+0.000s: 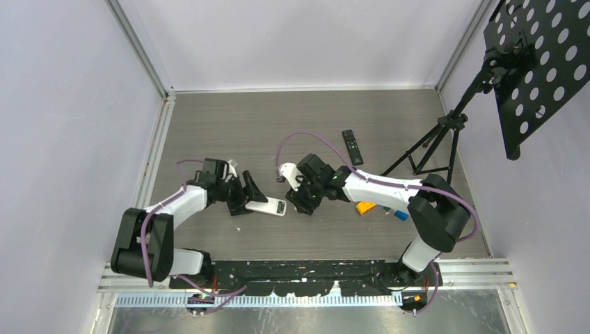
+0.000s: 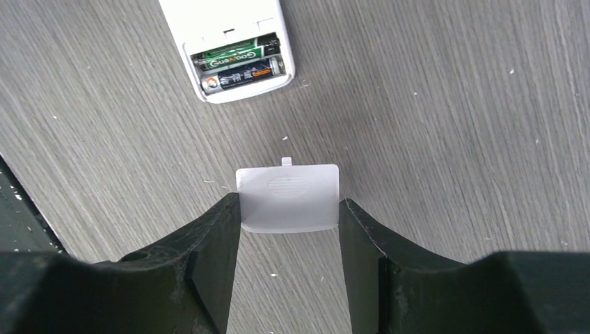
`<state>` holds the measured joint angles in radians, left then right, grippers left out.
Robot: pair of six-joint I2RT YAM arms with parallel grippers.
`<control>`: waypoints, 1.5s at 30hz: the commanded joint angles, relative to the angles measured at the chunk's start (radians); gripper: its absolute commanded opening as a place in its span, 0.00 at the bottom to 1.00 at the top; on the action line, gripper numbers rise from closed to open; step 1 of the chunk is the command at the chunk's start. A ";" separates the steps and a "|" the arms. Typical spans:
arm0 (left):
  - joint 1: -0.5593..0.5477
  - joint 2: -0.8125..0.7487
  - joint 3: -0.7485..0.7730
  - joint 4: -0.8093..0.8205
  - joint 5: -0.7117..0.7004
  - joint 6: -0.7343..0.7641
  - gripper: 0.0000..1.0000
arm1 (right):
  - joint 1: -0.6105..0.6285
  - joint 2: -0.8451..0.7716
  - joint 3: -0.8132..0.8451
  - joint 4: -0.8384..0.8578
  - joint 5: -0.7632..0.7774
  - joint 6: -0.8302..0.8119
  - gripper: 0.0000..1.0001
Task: Load the batteries into the remote control
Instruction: Place the remote control at the center of the board, then load the battery cover into the remote control.
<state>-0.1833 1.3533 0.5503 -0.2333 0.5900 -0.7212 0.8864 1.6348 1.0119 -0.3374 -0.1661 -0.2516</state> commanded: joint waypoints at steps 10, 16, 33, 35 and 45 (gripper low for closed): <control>-0.004 -0.131 0.113 -0.280 -0.296 0.094 0.93 | 0.053 0.076 0.108 0.027 -0.084 -0.033 0.33; -0.001 -0.151 0.135 -0.306 -0.334 0.079 0.85 | 0.079 0.156 0.208 0.002 -0.071 -0.072 0.33; 0.032 -0.121 0.137 -0.267 -0.269 0.098 0.63 | 0.115 0.285 0.316 -0.070 -0.013 -0.090 0.33; 0.033 -0.117 0.136 -0.259 -0.264 0.099 0.63 | 0.115 0.284 0.316 -0.076 -0.010 -0.093 0.33; 0.038 -0.102 0.131 -0.246 -0.249 0.108 0.59 | 0.116 0.298 0.337 -0.064 0.026 -0.091 0.33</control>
<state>-0.1539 1.2400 0.6567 -0.5125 0.3183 -0.6411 0.9958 1.9259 1.3064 -0.4068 -0.1730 -0.3317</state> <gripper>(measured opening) 0.601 0.550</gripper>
